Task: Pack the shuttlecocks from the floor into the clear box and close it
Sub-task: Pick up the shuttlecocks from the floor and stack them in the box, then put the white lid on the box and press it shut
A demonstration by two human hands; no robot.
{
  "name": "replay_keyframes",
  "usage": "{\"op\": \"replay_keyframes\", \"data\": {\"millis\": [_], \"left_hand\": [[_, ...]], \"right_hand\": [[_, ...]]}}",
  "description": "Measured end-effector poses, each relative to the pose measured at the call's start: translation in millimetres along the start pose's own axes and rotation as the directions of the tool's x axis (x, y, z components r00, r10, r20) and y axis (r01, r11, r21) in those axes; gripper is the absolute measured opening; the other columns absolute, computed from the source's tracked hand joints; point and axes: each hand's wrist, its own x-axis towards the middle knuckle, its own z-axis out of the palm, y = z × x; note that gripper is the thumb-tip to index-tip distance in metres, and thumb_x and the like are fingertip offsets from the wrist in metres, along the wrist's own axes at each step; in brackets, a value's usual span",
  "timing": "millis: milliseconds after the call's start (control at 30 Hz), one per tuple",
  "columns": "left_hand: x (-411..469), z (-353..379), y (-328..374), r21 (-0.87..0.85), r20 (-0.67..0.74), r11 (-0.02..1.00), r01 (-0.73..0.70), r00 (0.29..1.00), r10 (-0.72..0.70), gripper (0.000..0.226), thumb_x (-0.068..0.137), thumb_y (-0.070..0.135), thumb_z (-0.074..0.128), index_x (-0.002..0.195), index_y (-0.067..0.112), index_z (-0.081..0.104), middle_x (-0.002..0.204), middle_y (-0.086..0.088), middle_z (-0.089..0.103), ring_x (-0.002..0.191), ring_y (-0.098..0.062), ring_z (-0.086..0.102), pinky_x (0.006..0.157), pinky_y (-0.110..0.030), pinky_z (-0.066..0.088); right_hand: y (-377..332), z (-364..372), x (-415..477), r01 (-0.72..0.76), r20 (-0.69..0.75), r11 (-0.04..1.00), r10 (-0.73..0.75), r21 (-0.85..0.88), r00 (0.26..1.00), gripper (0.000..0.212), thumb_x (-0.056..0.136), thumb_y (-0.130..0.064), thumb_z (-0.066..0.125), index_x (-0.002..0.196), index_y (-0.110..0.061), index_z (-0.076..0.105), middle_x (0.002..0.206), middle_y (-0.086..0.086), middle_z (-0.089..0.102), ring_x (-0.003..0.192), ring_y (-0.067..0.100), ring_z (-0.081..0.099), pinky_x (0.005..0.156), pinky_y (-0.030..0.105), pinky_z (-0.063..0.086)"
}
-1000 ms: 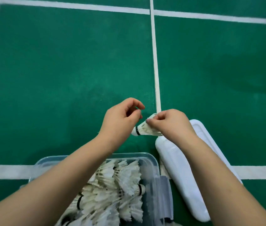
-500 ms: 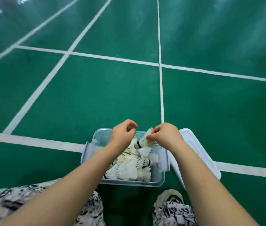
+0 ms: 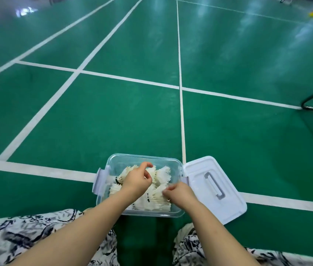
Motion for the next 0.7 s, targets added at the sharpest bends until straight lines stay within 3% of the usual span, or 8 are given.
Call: {"op": "replay_keyframes", "data": {"millis": [133, 267, 367, 433, 500, 600, 700], "left_hand": [[0.5, 12.2, 4.0, -0.010, 0.018, 1.000, -0.010, 1.000, 0.010, 0.037, 0.083, 0.011, 0.050, 0.118, 0.023, 0.051, 0.073, 0.011, 0.054, 0.076, -0.018, 0.054, 0.073, -0.030, 0.046], [7.6, 26.3, 18.3, -0.023, 0.037, 1.000, -0.016, 0.999, 0.017, 0.035, 0.083, 0.010, 0.049, 0.116, 0.021, 0.053, 0.081, 0.002, 0.060, 0.076, -0.019, 0.054, 0.073, -0.031, 0.045], [19.6, 39.2, 43.5, -0.005, 0.055, 0.999, -0.052, 0.997, 0.052, 0.033, 0.084, 0.009, 0.049, 0.115, 0.018, 0.055, 0.086, -0.003, 0.064, 0.083, -0.022, 0.058, 0.077, -0.031, 0.044], [28.5, 48.5, 68.5, -0.032, 0.058, 0.995, -0.100, 0.993, 0.101, 0.034, 0.084, 0.009, 0.050, 0.116, 0.018, 0.054, 0.092, -0.006, 0.067, 0.091, -0.026, 0.060, 0.078, -0.030, 0.044], [36.2, 58.3, 94.4, -0.083, 0.054, 0.984, -0.156, 0.986, 0.161, 0.038, 0.085, 0.011, 0.052, 0.122, 0.020, 0.049, 0.087, -0.001, 0.063, 0.087, -0.022, 0.058, 0.076, -0.026, 0.041], [48.5, 78.4, 121.9, -0.088, 0.062, 0.968, -0.233, 0.969, 0.239, 0.045, 0.086, 0.013, 0.052, 0.129, 0.020, 0.041, 0.086, 0.003, 0.060, 0.086, -0.021, 0.057, 0.080, -0.028, 0.042], [60.7, 109.0, 127.0, 0.035, 0.168, 0.948, -0.316, 0.937, 0.306, 0.047, 0.087, 0.015, 0.049, 0.132, 0.020, 0.037, 0.109, -0.003, 0.063, 0.105, -0.024, 0.058, 0.089, -0.033, 0.044]], "right_hand": [[3.7, 17.5, 2.2, -0.008, 0.082, 0.995, 0.017, -0.100, 0.996, 0.028, 0.083, -0.029, 0.059, 0.058, -0.019, 0.054, 0.062, -0.002, 0.055, 0.072, 0.020, 0.054, 0.060, 0.025, 0.043], [7.4, 26.8, 6.3, -0.007, 0.093, 0.990, 0.020, -0.143, 0.995, 0.017, 0.084, -0.032, 0.059, 0.080, -0.017, 0.067, 0.093, 0.006, 0.068, 0.095, 0.025, 0.063, 0.070, 0.026, 0.040], [5.7, 4.3, 14.9, 0.026, 0.069, 0.986, -0.015, -0.163, 0.998, 0.027, 0.087, -0.033, 0.056, 0.095, -0.010, 0.067, 0.107, 0.013, 0.069, 0.095, 0.028, 0.062, 0.070, 0.027, 0.040], [7.9, -24.4, 25.7, 0.043, -0.028, 0.987, -0.048, -0.157, 0.998, 0.026, 0.090, -0.024, 0.048, 0.101, -0.008, 0.065, 0.112, 0.016, 0.067, 0.101, 0.031, 0.061, 0.073, 0.029, 0.041], [19.0, -55.3, 39.0, 0.028, -0.136, 0.997, -0.036, -0.066, 0.990, 0.025, 0.090, -0.018, 0.046, 0.104, -0.010, 0.065, 0.107, 0.014, 0.067, 0.093, 0.031, 0.060, 0.069, 0.026, 0.040], [50.6, -89.4, 61.0, -0.043, -0.199, 0.991, 0.017, -0.125, 0.980, 0.018, 0.087, -0.014, 0.043, 0.081, -0.017, 0.060, 0.081, 0.007, 0.059, 0.075, 0.025, 0.048, 0.050, 0.025, 0.031], [93.0, -102.6, 84.5, -0.145, -0.242, 0.979, 0.108, -0.140, 0.964, 0.016, 0.087, -0.023, 0.045, 0.079, -0.018, 0.058, 0.075, 0.003, 0.058, 0.075, 0.027, 0.053, 0.050, 0.023, 0.034]]}}
